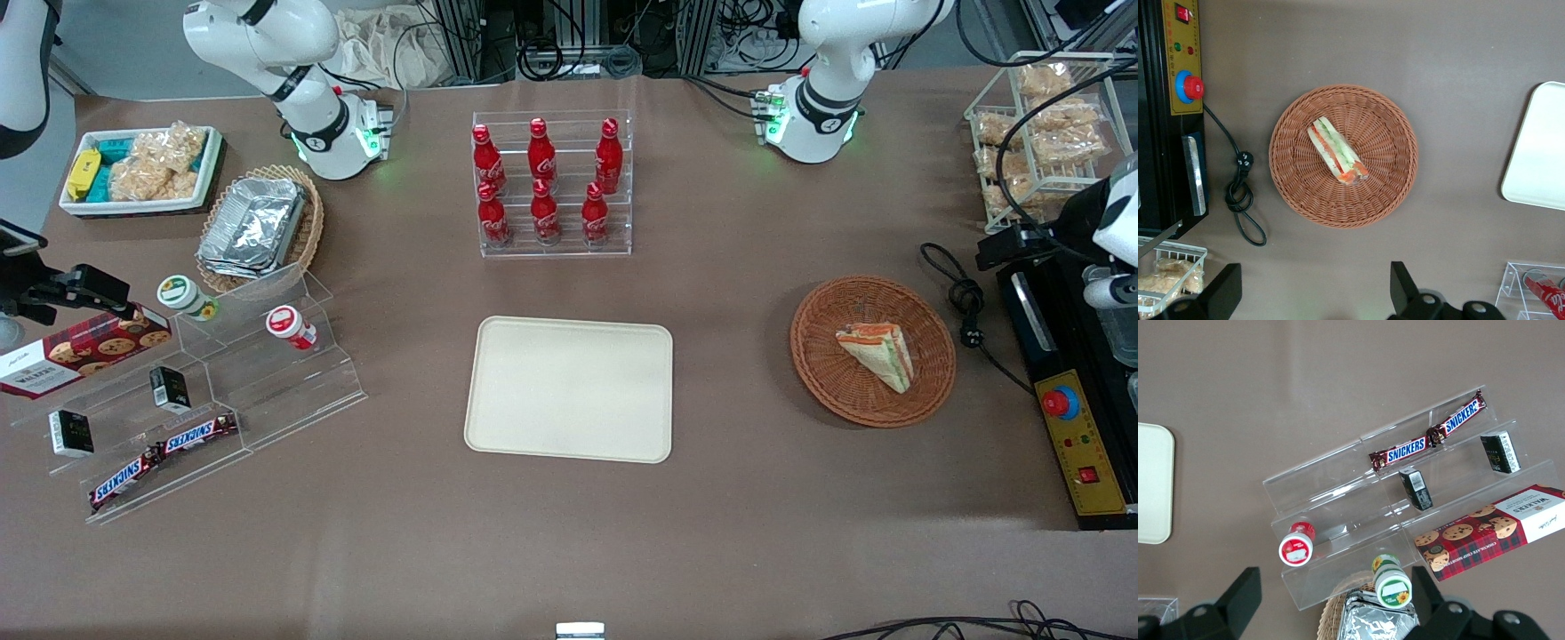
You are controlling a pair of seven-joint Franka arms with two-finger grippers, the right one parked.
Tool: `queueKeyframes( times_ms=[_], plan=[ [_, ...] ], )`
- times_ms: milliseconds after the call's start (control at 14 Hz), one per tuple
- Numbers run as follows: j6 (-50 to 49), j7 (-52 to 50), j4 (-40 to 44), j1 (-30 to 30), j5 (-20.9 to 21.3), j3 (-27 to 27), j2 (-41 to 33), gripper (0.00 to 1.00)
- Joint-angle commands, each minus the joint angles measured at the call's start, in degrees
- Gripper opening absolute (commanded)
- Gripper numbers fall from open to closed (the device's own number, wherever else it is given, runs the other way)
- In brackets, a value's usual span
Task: Place sandwich from basket to tray
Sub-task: 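Move the left gripper toward the sandwich in the wicker basket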
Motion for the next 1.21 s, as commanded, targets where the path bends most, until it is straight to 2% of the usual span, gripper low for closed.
queueKeyframes(
  times_ms=[0, 143, 286, 500, 786, 1143],
  plan=[
    [-1.84, 0.25, 1.99, 0.4, 1.12, -0.32, 1.43, 1.0],
    [-1.84, 0.25, 2.34, 0.31, 1.73, -0.32, 1.87, 1.0],
    [-1.93, -0.7, 1.73, -0.04, 4.71, -0.5, 2.3, 1.0],
    [-1.06, -20.68, -0.64, 0.13, 4.11, -0.5, 2.31, 1.0],
    [11.57, -43.99, -11.43, 0.05, 3.49, -0.5, 0.82, 1.0],
    [28.79, -58.26, -25.14, 0.4, 3.84, -0.32, 1.86, 1.0]
  ],
)
